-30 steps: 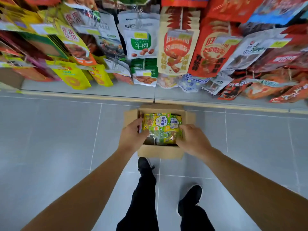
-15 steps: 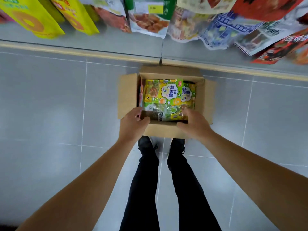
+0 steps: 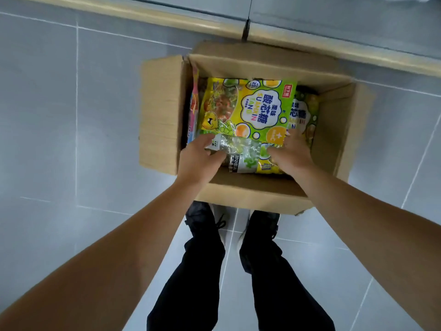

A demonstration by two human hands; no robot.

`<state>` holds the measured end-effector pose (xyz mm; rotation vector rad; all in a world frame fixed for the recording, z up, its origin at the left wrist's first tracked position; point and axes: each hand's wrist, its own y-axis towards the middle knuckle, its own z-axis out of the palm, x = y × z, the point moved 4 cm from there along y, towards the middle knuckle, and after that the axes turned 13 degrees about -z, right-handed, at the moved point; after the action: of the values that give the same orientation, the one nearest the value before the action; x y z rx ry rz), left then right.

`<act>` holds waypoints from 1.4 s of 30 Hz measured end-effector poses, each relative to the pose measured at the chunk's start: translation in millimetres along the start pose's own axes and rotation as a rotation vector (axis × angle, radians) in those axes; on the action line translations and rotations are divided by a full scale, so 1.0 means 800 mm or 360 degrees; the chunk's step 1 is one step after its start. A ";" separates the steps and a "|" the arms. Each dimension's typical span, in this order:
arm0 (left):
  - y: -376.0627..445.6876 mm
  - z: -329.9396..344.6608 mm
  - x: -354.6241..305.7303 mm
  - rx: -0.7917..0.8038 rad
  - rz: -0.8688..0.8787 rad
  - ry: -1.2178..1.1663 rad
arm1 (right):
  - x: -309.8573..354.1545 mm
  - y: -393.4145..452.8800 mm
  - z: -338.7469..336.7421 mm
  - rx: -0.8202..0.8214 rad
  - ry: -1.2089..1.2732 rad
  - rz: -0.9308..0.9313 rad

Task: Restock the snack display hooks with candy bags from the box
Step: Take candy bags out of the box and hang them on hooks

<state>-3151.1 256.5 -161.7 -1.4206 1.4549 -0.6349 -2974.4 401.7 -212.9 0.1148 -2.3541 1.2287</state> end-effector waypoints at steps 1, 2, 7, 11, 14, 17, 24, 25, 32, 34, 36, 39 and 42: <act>0.012 0.007 0.001 0.0004 0.0000 0.0003 | -0.005 0.015 0.007 -0.0022 0.0045 0.0042; 0.028 0.015 0.001 0.0008 0.0001 0.0010 | -0.009 0.033 0.013 -0.0065 0.0100 0.0099; 0.056 0.025 -0.008 -0.0037 -0.0002 -0.0006 | -0.005 0.062 0.024 -0.0327 0.0503 0.0190; 0.041 0.025 -0.025 -0.0023 0.0013 -0.0007 | 0.015 0.024 0.002 -0.0381 0.0365 -0.0101; 0.019 0.014 -0.040 -0.0070 0.0081 0.0000 | 0.041 -0.022 -0.031 -0.0436 0.0137 -0.0375; -0.012 0.001 -0.064 0.0006 0.0196 -0.0077 | 0.076 -0.072 -0.068 -0.0361 0.0032 -0.0583; -0.053 -0.041 -0.097 0.0171 0.0452 -0.0216 | 0.131 -0.135 -0.130 0.0139 -0.0273 -0.0829; -0.062 -0.044 -0.099 0.0183 0.0459 -0.0189 | 0.137 -0.144 -0.138 0.0138 -0.0286 -0.0836; -0.143 -0.079 -0.103 0.0428 0.0348 -0.0719 | 0.145 -0.194 -0.179 -0.0351 0.0660 -0.0627; -0.162 -0.088 -0.102 0.0508 0.0271 -0.0867 | 0.148 -0.208 -0.173 -0.0194 0.0822 -0.0523; -0.200 -0.112 -0.101 0.0538 0.0178 -0.0974 | 0.163 -0.246 -0.168 0.0012 0.0777 -0.0530; -0.245 -0.148 -0.105 0.0528 0.0015 -0.1134 | 0.182 -0.299 -0.172 0.0123 0.0643 -0.0589; -0.297 -0.194 -0.114 0.0506 -0.0070 -0.1213 | 0.211 -0.362 -0.184 0.0138 0.0633 -0.0594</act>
<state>-3196.4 260.3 133.5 -1.2430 0.6889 -0.2741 -2985.0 370.9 151.7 0.2948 -1.8380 1.0559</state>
